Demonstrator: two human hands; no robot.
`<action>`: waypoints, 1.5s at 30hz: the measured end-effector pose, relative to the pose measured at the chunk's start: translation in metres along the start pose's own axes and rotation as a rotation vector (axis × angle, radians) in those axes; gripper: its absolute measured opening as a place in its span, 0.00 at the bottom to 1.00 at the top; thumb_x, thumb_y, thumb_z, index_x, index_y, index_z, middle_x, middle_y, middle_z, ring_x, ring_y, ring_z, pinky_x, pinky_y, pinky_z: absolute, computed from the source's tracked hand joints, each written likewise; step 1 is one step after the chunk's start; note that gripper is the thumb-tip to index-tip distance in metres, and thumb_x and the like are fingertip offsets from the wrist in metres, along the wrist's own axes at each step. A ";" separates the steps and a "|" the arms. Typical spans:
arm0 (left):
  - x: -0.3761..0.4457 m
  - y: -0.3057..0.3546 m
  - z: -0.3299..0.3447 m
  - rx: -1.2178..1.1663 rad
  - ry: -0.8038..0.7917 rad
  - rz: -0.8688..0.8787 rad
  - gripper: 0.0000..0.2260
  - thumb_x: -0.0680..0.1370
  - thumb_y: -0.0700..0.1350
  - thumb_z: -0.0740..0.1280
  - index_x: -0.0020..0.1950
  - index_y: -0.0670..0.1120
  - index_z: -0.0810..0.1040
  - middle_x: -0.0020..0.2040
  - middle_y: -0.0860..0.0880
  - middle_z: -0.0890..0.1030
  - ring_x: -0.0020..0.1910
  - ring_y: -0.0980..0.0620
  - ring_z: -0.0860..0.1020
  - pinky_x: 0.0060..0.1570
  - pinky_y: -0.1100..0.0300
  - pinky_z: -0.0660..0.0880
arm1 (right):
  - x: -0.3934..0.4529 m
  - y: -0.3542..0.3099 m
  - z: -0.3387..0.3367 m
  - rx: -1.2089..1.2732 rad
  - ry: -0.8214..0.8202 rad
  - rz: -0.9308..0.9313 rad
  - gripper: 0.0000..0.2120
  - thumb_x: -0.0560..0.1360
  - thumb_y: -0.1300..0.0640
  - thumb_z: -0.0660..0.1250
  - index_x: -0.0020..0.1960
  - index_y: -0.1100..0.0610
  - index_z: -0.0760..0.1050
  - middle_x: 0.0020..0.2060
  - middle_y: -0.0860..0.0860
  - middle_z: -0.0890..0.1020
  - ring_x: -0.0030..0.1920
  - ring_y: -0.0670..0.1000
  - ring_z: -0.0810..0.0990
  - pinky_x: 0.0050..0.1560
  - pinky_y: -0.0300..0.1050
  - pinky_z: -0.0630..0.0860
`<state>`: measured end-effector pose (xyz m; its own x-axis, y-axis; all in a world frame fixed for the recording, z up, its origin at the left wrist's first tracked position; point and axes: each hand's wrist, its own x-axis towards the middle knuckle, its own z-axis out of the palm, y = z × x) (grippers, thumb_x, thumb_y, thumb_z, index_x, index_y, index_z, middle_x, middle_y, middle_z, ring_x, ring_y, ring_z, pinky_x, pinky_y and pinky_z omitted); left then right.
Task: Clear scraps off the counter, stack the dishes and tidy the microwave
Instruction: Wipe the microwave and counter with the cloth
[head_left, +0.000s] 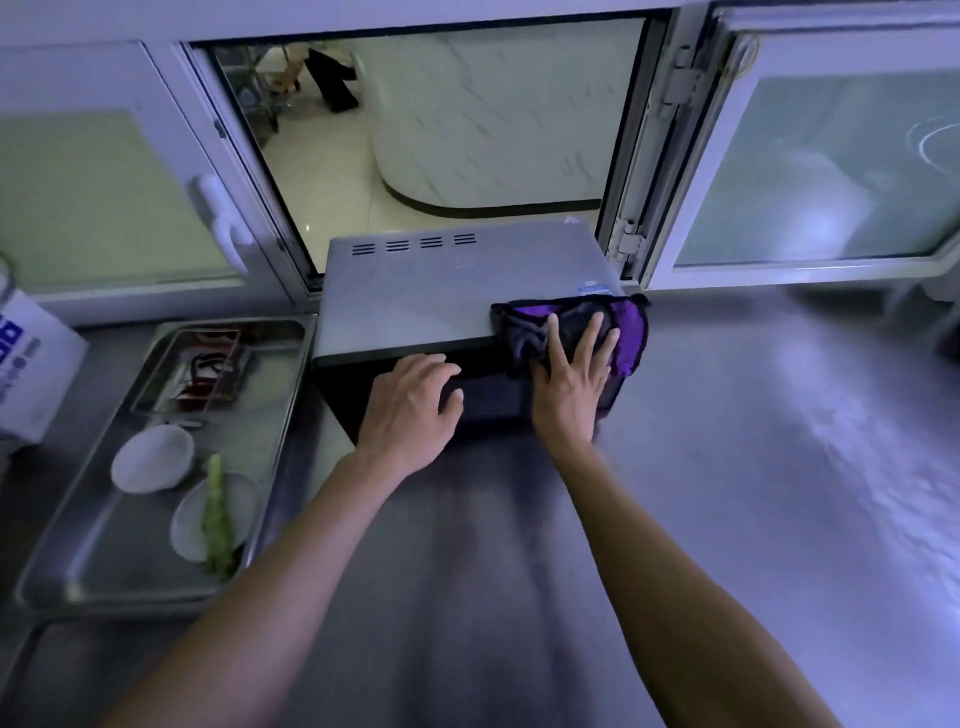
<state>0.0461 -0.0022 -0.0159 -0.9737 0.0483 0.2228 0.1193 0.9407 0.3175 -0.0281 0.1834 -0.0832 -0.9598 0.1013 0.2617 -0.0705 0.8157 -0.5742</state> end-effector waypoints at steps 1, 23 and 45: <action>-0.004 -0.006 -0.003 0.022 -0.012 -0.012 0.16 0.79 0.48 0.66 0.66 0.45 0.78 0.68 0.46 0.77 0.69 0.46 0.71 0.62 0.45 0.72 | -0.005 -0.005 0.008 0.024 0.020 -0.004 0.28 0.82 0.51 0.62 0.80 0.47 0.58 0.80 0.61 0.44 0.78 0.68 0.39 0.74 0.69 0.51; 0.000 -0.184 -0.063 0.118 -0.152 0.174 0.25 0.81 0.46 0.61 0.77 0.41 0.65 0.77 0.44 0.67 0.78 0.47 0.61 0.74 0.47 0.61 | -0.094 -0.206 0.171 0.556 0.144 0.307 0.39 0.81 0.45 0.62 0.81 0.52 0.41 0.78 0.66 0.38 0.79 0.66 0.36 0.78 0.63 0.42; 0.048 -0.114 -0.018 0.115 -0.213 0.337 0.23 0.84 0.55 0.57 0.75 0.46 0.68 0.76 0.46 0.67 0.77 0.46 0.61 0.73 0.43 0.61 | -0.053 -0.144 0.133 0.899 0.226 0.550 0.39 0.79 0.45 0.58 0.80 0.41 0.36 0.80 0.52 0.35 0.79 0.53 0.33 0.77 0.55 0.39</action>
<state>-0.0110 -0.1133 -0.0248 -0.9036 0.4172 0.0972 0.4277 0.8912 0.1514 -0.0029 -0.0157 -0.1177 -0.8546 0.5048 -0.1219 0.0934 -0.0816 -0.9923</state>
